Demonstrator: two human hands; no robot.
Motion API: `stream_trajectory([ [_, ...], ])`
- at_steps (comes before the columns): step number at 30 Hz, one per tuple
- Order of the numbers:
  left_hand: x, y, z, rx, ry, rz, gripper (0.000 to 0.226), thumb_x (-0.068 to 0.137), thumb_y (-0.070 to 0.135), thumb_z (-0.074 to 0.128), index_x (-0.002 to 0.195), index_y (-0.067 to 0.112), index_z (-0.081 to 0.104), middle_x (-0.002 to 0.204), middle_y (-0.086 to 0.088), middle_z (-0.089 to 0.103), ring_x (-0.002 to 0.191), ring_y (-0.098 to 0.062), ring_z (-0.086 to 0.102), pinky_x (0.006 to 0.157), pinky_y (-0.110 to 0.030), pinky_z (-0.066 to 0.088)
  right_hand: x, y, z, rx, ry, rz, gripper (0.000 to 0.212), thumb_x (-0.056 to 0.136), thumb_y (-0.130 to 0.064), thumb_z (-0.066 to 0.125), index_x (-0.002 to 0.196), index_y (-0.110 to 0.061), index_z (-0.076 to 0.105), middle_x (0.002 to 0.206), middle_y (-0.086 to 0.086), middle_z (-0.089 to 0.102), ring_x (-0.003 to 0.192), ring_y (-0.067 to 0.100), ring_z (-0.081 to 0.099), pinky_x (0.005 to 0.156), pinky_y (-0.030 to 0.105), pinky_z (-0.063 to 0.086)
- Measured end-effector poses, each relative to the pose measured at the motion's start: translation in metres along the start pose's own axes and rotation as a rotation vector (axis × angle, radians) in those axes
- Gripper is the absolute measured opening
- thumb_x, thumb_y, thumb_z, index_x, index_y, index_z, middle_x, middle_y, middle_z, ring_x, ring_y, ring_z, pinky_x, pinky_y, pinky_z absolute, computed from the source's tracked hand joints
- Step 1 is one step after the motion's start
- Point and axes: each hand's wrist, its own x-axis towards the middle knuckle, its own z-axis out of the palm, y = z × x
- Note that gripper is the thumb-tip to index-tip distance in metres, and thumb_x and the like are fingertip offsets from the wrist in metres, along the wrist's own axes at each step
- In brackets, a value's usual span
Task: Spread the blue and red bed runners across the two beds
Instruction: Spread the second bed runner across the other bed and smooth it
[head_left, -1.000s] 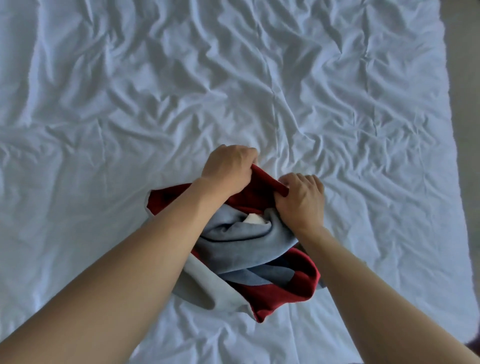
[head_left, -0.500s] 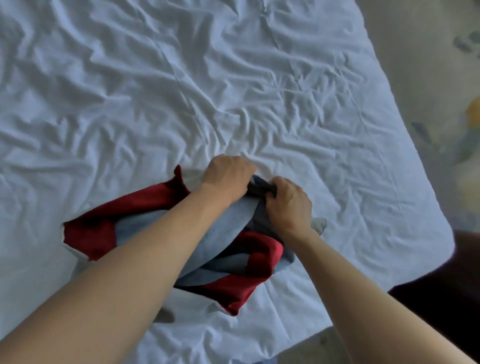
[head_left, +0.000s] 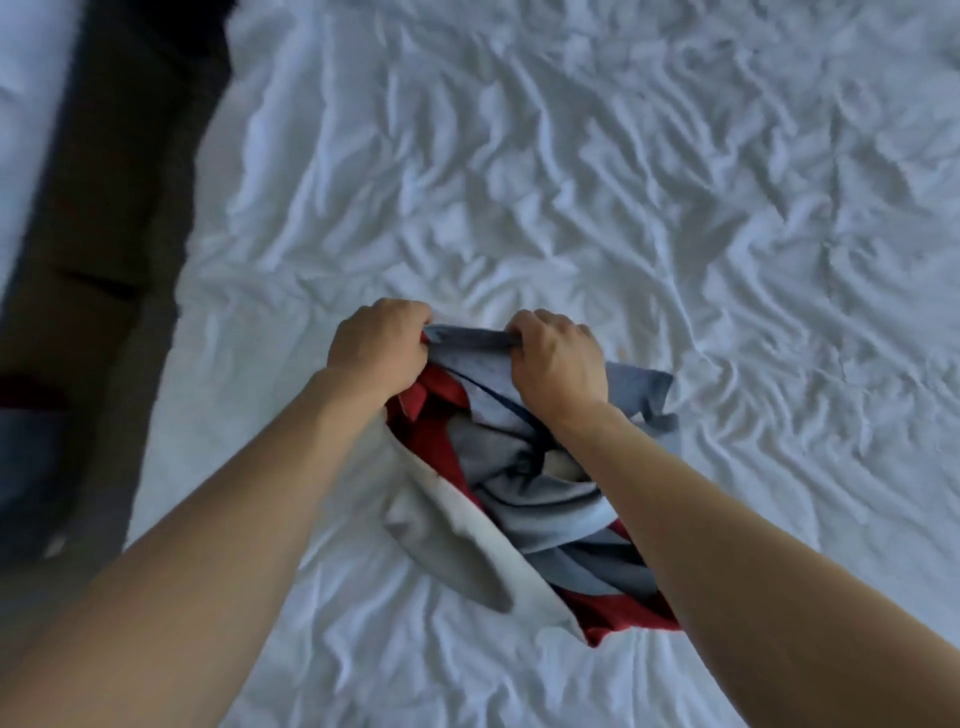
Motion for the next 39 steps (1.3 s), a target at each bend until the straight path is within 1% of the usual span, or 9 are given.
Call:
stream_trajectory([
  [5,-0.06,-0.12,-0.015,-0.113,0.092,-0.253,0.015,0.082,0.01,0.056,0.07,0.017,0.05,0.067,-0.003,0.052,0.061,-0.03,0.052,0.048,-0.03,0.028,0.029,-0.108,0.028,-0.033,-0.037,-0.248,0.024,0.084,-0.001,0.051,0.097,-0.012,0.069,0.09,0.007,0.067,0.086,0.03,0.059,0.079,0.039,0.039],
  [10,-0.114,-0.217,-0.008,-0.212,0.144,-0.413,0.004,0.088,0.016,0.058,0.086,0.015,0.061,0.082,-0.009,0.062,0.075,-0.034,0.06,0.059,-0.035,0.041,0.042,-0.212,0.07,-0.07,-0.043,-0.429,0.023,0.079,0.004,0.055,0.089,-0.01,0.071,0.084,0.008,0.068,0.082,0.032,0.059,0.08,0.041,0.041],
  [15,-0.172,-0.301,0.019,-0.304,0.141,-0.646,0.023,0.088,0.016,0.056,0.07,0.019,0.043,0.073,-0.004,0.054,0.078,-0.036,0.061,0.063,-0.037,0.046,0.036,-0.305,0.129,-0.135,-0.1,-0.605,0.021,0.076,0.003,0.059,0.084,-0.012,0.072,0.078,0.007,0.067,0.079,0.031,0.06,0.077,0.04,0.043],
  [17,-0.196,-0.334,0.035,-0.305,0.111,-0.745,0.006,0.09,0.02,0.057,0.086,0.015,0.059,0.088,-0.008,0.064,0.089,-0.036,0.063,0.072,-0.04,0.052,0.028,-0.338,0.155,-0.131,-0.146,-0.684,0.02,0.077,0.001,0.062,0.084,-0.014,0.072,0.078,0.005,0.067,0.08,0.029,0.059,0.08,0.039,0.044],
  [19,-0.216,-0.36,0.05,-0.308,0.039,-0.793,0.014,0.092,0.021,0.057,0.101,0.013,0.064,0.1,-0.01,0.067,0.097,-0.035,0.064,0.078,-0.04,0.053,0.02,-0.36,0.178,-0.128,-0.221,-0.756,0.02,0.078,-0.002,0.061,0.088,-0.016,0.071,0.081,0.003,0.067,0.085,0.027,0.058,0.088,0.037,0.043],
  [22,-0.223,-0.372,0.067,-0.413,-0.04,-0.779,0.012,0.085,0.022,0.057,0.076,0.018,0.05,0.077,-0.002,0.058,0.08,-0.03,0.062,0.061,-0.033,0.043,0.019,-0.37,0.197,-0.192,-0.311,-0.779,0.03,0.076,-0.003,0.06,0.101,-0.016,0.071,0.096,0.004,0.068,0.1,0.028,0.058,0.103,0.037,0.038],
  [26,-0.193,-0.356,0.077,-0.532,0.046,-0.667,0.028,0.082,0.037,0.064,0.074,0.022,0.041,0.077,0.007,0.054,0.075,-0.022,0.054,0.066,-0.034,0.042,0.029,-0.365,0.208,-0.274,-0.349,-0.813,0.04,0.078,-0.003,0.061,0.115,-0.015,0.069,0.112,0.004,0.067,0.113,0.029,0.055,0.111,0.041,0.033],
  [31,-0.156,-0.35,0.096,-0.573,0.163,-0.687,0.02,0.092,0.032,0.058,0.081,0.019,0.047,0.085,-0.001,0.061,0.083,-0.028,0.062,0.065,-0.032,0.04,0.041,-0.368,0.232,-0.363,-0.364,-0.862,0.018,0.087,-0.012,0.059,0.098,-0.017,0.072,0.097,0.002,0.067,0.103,0.027,0.055,0.109,0.039,0.033],
  [39,-0.159,-0.402,0.109,-0.518,0.133,-0.809,0.028,0.091,0.031,0.056,0.072,0.022,0.039,0.069,0.006,0.045,0.068,-0.025,0.048,0.061,-0.033,0.034,0.057,-0.416,0.277,-0.334,-0.358,-0.85,0.019,0.093,-0.016,0.053,0.099,-0.018,0.071,0.097,0.0,0.067,0.106,0.025,0.055,0.116,0.039,0.026],
])
